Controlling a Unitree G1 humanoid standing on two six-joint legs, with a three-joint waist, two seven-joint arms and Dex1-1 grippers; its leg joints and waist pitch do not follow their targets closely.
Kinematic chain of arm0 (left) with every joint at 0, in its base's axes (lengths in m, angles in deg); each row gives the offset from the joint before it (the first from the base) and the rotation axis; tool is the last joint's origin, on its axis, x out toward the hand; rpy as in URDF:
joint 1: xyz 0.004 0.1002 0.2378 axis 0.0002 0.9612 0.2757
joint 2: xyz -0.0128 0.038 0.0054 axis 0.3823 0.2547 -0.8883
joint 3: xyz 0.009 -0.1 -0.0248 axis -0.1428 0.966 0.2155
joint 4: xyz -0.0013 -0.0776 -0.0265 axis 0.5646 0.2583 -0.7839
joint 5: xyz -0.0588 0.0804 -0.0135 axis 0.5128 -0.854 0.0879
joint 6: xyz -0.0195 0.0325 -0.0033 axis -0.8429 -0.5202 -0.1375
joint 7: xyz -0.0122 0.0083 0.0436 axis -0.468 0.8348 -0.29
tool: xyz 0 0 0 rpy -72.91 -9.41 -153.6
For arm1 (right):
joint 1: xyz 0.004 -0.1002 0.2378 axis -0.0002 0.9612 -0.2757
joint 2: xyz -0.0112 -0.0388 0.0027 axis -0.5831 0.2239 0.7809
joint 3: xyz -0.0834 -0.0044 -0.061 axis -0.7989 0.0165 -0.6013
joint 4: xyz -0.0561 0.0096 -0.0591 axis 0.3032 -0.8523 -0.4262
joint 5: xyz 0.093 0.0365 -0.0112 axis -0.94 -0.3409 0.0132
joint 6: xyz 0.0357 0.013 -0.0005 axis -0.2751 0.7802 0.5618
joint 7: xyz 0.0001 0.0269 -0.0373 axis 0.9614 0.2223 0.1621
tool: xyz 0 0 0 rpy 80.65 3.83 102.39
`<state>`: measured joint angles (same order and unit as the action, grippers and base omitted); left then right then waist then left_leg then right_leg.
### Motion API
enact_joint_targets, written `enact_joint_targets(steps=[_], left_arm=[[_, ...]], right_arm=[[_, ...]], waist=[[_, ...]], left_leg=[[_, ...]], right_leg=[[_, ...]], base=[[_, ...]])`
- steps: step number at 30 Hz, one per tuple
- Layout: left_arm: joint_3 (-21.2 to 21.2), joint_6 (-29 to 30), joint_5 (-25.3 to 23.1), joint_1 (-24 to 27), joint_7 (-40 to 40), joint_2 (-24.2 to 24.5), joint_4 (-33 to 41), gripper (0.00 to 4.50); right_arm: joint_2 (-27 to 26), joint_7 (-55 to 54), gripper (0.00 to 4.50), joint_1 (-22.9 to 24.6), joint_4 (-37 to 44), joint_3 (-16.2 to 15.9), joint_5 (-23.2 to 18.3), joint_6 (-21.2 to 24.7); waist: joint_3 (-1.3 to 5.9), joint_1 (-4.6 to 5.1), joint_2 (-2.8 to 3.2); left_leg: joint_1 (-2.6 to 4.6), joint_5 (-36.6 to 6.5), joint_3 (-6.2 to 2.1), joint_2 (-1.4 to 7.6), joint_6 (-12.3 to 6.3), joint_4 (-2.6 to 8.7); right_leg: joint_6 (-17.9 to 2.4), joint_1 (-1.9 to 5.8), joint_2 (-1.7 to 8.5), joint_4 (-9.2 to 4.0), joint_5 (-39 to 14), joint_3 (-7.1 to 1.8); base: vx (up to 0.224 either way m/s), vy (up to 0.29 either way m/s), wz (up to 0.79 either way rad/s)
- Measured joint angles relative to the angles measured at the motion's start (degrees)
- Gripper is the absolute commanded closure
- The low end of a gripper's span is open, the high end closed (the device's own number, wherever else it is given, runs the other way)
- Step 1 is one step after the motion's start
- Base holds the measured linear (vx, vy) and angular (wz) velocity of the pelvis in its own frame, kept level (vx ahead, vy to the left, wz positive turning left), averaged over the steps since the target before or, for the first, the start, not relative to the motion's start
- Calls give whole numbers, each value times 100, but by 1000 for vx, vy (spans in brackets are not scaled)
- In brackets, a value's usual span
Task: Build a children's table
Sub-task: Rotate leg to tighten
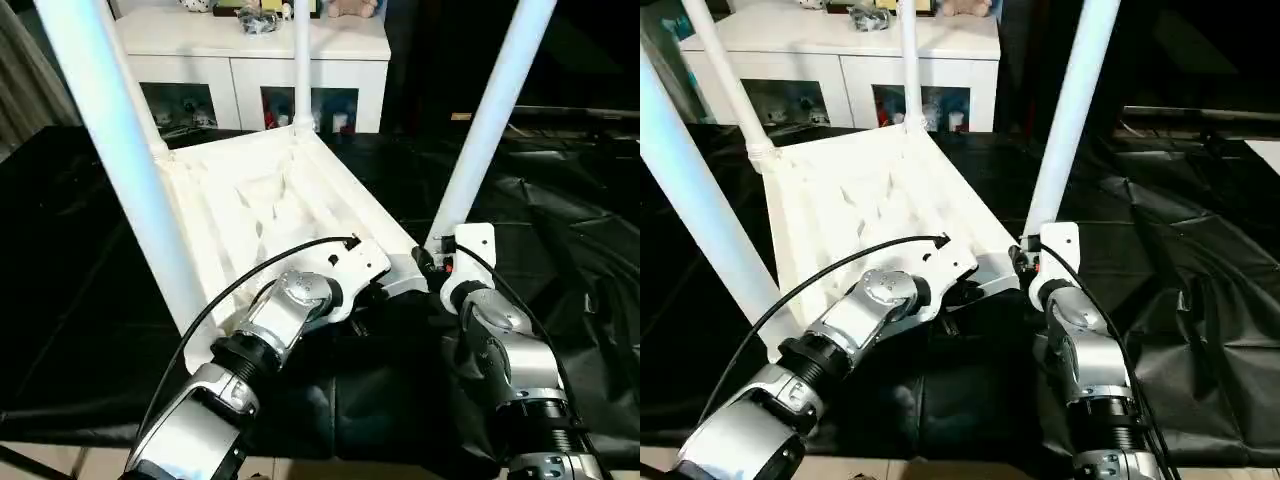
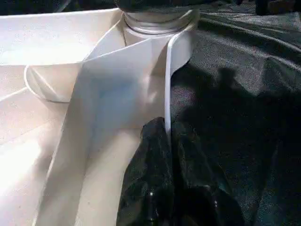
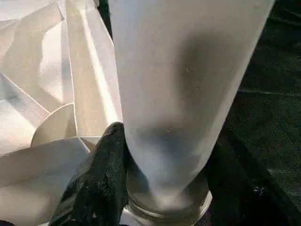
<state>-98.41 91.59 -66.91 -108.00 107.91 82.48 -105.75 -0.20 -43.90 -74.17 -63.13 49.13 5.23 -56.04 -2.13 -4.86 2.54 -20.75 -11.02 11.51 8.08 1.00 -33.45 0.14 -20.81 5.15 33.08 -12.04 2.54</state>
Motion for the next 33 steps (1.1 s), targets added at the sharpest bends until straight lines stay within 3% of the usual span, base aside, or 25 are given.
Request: enact_joint_targets(steps=[1, 3, 5, 9, 11, 15, 21, 29, 33], left_arm=[[-3, -24, -3, 0, 1, 2, -7, 450], [-50, -122, -9, 1, 18, 29, -13, 450], [-59, -226, -20, 3, 27, 116, -12, 450], [16, -482, -40, 115, 245, 474, 166, 450], [32, -547, -40, 180, 362, 559, 281, 450], [-69, -991, 61, 488, 1020, 878, 702, 450], [-139, -1230, 175, 658, 1632, 1096, 999, 450], [-147, -1328, 157, 680, 1609, 1085, 990, 450], [-52, -1118, 281, 746, 1731, 1023, 1163, 391]], right_arm=[[0, 1, 253, 6, 12, 0, 8, -1], [3, 31, 198, 53, 77, 2, 14, -39], [2, 209, 180, 173, 232, -8, -35, -103], [357, 1043, 148, 451, 516, -301, -267, -40], [531, 1379, 148, 497, 677, -337, -383, 37], [1569, 2751, 148, 1073, 1529, -428, -809, 26], [2087, 3625, 148, 1508, 1937, -312, -1044, -1], [2165, 3759, 148, 1654, 2129, -382, -1219, 0], [2206, 4043, 140, 1831, 2359, -575, -1271, -1]], waist=[[1, -1, 1], [1, -13, 2], [0, -7, 2], [-2, 98, 6], [-5, 125, 23], [3, 21, 115], [12, -42, 217], [6, -31, 234], [5, -60, 232]], left_leg=[[0, 0, 0, -3, 0, 8], [-3, 1, 0, -8, -1, 34], [-11, 1, 2, -8, -1, 54], [-33, 14, -9, -4, -20, 56], [-39, 14, -8, -2, -19, 74], [-51, 16, -6, 5, -21, 84], [-139, 37, -3, 13, -97, 33], [-144, 17, -2, 13, -78, 0], [-154, 20, -2, 13, -88, -1]], right_leg=[[0, 0, 2, 0, 0, 0], [0, -1, 4, 0, 0, 1], [3, -2, 4, 3, 4, 3], [61, -50, 4, 4, 110, 17], [60, -64, 3, 4, 111, 22], [68, -74, 3, 3, 100, 30], [65, -123, 7, 4, 90, 44], [58, -115, 13, 7, 95, 44], [59, -117, 15, 7, 95, 47]], base=[[0, 0, 0], [0, 0, 0], [0, 0, 0], [0, 0, 0], [0, 0, 0], [14, -2, 0], [0, 0, 0], [0, 0, 0], [0, 0, 0]])
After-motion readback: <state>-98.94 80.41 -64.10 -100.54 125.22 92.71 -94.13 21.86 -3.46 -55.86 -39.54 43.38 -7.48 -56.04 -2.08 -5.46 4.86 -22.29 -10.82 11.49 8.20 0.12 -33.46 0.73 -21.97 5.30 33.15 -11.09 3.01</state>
